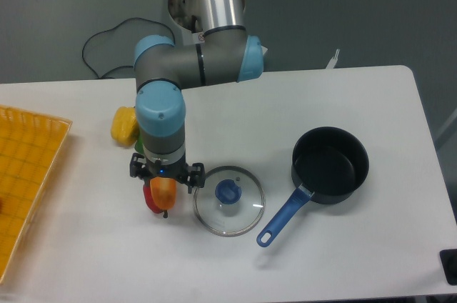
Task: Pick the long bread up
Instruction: 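Lower the gripper over the middle of the orange bread loaf, then close the gripper around the middle of the bread loaf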
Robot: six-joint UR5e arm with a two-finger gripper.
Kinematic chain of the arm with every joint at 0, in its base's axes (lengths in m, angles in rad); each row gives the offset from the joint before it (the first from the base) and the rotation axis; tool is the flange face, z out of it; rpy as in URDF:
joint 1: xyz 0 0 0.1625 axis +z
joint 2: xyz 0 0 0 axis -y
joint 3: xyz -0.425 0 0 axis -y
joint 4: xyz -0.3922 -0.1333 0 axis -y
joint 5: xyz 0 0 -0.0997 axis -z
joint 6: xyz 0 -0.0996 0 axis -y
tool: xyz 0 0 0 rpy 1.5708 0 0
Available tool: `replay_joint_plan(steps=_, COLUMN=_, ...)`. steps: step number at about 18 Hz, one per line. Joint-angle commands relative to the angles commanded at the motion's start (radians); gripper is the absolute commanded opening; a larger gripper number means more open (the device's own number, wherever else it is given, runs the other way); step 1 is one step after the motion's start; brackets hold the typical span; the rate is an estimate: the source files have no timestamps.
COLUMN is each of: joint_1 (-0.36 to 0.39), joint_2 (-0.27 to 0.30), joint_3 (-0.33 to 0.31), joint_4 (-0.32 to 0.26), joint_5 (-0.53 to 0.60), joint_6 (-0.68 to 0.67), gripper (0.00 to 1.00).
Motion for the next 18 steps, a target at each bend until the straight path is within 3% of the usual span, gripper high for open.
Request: replay_joint_plan(steps=18, joint_1=-0.020, joint_2=-0.051, joint_3=0.002, joint_4=0.000, joint_5=0.015, joint_6=-0.014, gripper=1.00)
